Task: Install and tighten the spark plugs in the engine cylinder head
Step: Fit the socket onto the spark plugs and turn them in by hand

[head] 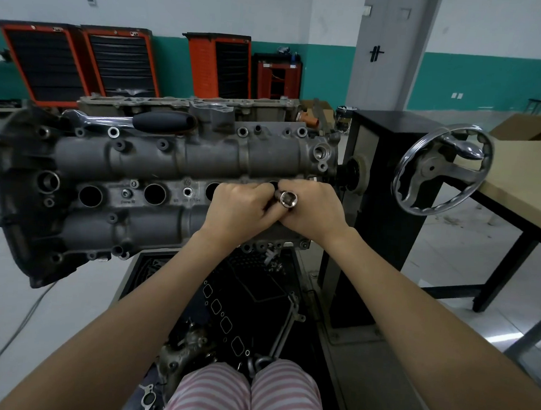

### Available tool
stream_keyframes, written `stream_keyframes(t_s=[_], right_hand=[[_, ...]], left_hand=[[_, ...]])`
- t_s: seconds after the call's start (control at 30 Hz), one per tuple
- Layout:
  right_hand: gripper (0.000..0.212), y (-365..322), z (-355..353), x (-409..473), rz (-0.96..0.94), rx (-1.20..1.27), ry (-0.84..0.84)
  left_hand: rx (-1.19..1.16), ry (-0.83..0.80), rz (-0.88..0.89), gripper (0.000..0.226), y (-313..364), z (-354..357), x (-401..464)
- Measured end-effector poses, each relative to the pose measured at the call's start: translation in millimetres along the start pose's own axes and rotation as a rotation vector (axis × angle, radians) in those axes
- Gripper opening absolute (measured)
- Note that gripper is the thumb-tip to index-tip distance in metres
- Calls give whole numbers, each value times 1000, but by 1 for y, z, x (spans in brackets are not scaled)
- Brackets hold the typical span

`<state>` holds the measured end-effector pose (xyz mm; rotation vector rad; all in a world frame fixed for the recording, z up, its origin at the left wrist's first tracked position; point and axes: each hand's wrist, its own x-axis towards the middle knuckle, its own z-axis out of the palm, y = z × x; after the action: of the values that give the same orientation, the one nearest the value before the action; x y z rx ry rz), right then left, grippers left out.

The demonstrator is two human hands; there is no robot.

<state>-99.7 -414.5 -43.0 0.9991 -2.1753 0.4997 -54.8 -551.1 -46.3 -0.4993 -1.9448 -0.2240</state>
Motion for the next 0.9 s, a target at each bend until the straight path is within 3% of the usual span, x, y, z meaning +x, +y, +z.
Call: stream_keyframes(t_s=[0.37,0.63,0.9], right_hand=[[12,0,-3,-1,-39,-21,-28],[21,0,-2,-1,-42,41,74],[23,-1,-1,-1,-49,5,99]], left_hand=[[-25,-33,-27,26,5,-3,2],[-92,-22,-93,49,-1,0,0],[-59,-10,-16,43,0,0,0]])
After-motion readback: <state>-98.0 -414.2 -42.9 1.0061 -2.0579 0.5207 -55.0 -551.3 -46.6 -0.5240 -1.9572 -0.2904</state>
